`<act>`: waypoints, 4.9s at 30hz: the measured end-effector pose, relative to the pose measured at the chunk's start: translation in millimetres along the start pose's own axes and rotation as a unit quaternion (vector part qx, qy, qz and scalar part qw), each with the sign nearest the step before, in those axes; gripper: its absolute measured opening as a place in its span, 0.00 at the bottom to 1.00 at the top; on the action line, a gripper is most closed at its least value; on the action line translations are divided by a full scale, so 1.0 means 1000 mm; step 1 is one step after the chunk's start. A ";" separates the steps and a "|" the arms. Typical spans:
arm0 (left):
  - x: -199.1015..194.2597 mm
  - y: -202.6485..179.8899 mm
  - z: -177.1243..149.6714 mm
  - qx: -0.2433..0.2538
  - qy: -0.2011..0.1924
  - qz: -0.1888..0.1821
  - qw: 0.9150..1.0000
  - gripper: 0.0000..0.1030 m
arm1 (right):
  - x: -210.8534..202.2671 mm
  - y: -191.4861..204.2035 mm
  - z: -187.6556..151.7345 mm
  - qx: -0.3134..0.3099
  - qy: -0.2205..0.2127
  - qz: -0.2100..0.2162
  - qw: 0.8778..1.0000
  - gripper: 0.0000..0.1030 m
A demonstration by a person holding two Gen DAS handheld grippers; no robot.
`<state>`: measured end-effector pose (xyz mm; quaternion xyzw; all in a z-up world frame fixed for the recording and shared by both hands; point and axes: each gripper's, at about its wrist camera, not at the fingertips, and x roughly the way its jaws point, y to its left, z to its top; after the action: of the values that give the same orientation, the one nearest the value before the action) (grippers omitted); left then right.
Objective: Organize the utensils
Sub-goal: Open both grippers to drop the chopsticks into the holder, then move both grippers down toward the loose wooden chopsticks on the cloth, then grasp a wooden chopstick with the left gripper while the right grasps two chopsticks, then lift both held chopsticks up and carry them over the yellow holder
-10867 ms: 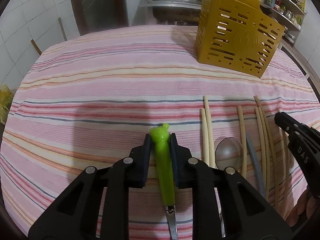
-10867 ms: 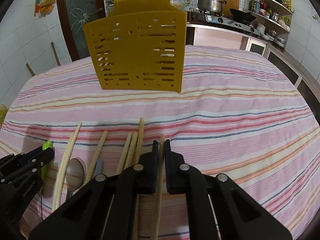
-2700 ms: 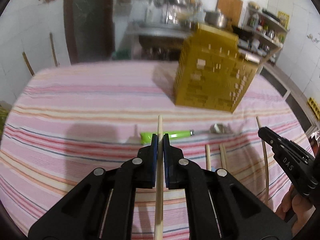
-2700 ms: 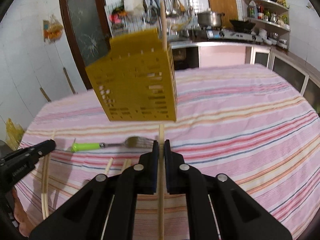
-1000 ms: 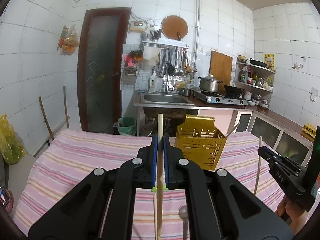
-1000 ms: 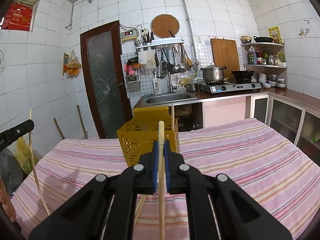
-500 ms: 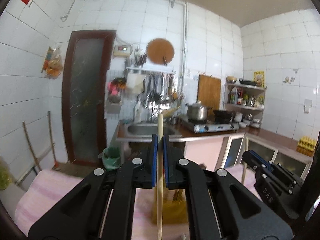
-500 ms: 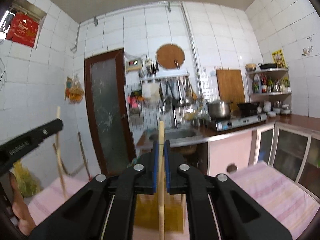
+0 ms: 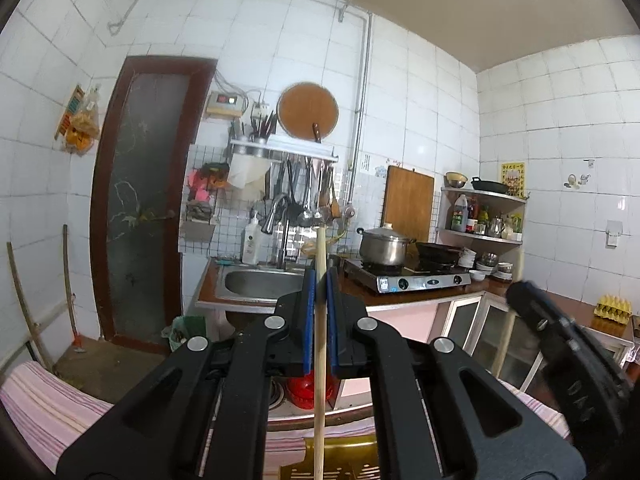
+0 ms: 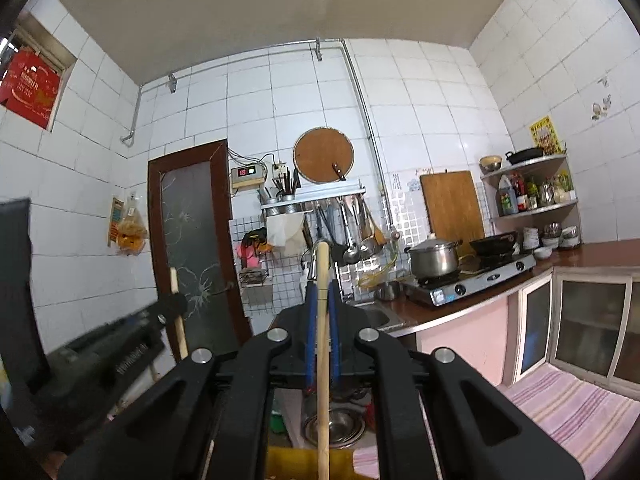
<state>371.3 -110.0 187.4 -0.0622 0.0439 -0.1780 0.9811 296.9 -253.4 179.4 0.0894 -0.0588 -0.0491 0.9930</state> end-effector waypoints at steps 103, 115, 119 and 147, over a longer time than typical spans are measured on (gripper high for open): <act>-0.120 0.078 -0.218 -0.020 0.397 0.106 0.911 0.04 | -0.091 0.025 -0.198 0.008 0.432 -0.049 0.901 0.11; -0.177 0.052 -0.148 -0.014 0.265 0.097 0.959 0.04 | -0.130 0.005 -0.131 0.035 0.322 -0.013 0.946 0.11; -0.193 0.040 -0.128 -0.004 0.230 0.093 0.969 0.04 | -0.143 0.001 -0.115 0.037 0.287 -0.003 0.957 0.11; -0.215 0.009 -0.070 0.008 0.136 0.069 0.988 0.04 | -0.167 -0.017 -0.064 0.039 0.154 0.035 0.987 0.11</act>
<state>166.2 -33.3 130.3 -0.0266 0.1802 -0.1173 0.9762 138.7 -241.1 96.1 0.1327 0.0894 0.0022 0.9871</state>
